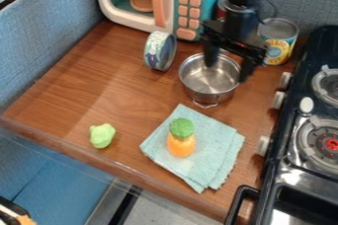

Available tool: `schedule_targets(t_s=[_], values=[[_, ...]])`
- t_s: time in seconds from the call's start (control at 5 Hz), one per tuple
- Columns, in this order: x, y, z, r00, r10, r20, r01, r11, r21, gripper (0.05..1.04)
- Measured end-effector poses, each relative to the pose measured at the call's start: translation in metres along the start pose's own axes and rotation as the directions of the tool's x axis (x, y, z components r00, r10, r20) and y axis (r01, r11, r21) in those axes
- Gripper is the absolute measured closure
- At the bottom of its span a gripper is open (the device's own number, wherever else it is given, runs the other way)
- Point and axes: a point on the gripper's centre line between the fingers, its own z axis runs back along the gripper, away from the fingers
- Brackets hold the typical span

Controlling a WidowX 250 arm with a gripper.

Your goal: Move the silver pot a little bit to the center and place the small can upright

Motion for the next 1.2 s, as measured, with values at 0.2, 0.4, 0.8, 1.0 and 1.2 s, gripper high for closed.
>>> schedule_targets(t_s=[0.2, 0.4, 0.8, 1.0, 1.2], values=[[-0.005, 0.031, -0.017, 0.998, 0.057, -0.025, -0.057, 0.998, -0.031, 0.083], [-0.009, 0.043, -0.030, 0.996, 0.071, -0.053, -0.074, 0.996, -0.056, 0.083], [-0.011, 0.079, -0.038, 0.988, 0.138, -0.072, -0.143, 0.987, -0.076, 0.085], [-0.008, 0.089, -0.036, 0.986, 0.153, -0.063, -0.158, 0.984, -0.080, 0.085], [-0.007, 0.092, -0.034, 0.985, 0.161, -0.057, -0.165, 0.982, -0.086, 0.085]])
